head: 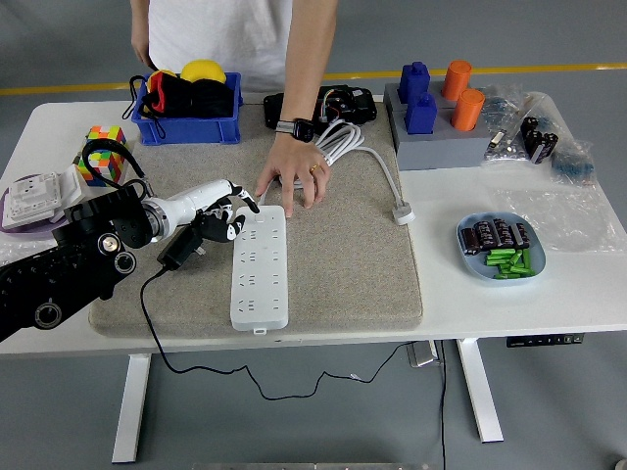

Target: Pull the plug out,throw it away,press the button

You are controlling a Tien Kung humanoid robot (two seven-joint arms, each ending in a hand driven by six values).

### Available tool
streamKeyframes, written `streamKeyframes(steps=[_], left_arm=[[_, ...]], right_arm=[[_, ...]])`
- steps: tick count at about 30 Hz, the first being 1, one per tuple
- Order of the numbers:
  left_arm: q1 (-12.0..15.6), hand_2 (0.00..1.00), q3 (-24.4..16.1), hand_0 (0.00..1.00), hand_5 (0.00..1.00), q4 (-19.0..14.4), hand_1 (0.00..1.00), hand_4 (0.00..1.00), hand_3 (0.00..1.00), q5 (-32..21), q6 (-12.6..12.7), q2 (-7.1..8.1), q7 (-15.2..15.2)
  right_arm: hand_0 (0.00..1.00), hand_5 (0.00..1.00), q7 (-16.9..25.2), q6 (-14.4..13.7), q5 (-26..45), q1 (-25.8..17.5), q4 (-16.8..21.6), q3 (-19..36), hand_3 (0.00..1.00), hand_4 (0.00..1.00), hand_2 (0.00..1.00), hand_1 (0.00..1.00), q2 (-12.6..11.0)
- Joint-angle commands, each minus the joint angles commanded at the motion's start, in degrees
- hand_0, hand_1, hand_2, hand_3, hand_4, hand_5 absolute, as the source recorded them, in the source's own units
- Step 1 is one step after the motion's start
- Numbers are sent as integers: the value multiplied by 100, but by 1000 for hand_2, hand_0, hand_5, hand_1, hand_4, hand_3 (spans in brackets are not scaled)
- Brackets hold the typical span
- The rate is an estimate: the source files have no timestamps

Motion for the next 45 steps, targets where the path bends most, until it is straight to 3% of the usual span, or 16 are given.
streamKeyframes(steps=[6, 28, 45], left_arm=[[-127, 125, 185, 19, 2, 205, 31, 90, 677, -262, -18, -160, 96], [-543, 138, 628, 17, 2, 781, 33, 59, 708, 26, 178, -487, 186], [-689, 137, 973, 17, 2, 937, 32, 58, 707, 51, 134, -493, 243]], right_arm=[[732, 631, -1, 4, -4, -4, 4, 29, 655, 759, 665, 688, 40], [732, 631, 1, 0, 30, 24, -6, -1, 655, 759, 665, 688, 29], [733, 631, 6, -5, 29, 33, -8, 4, 655, 758, 665, 689, 16]])
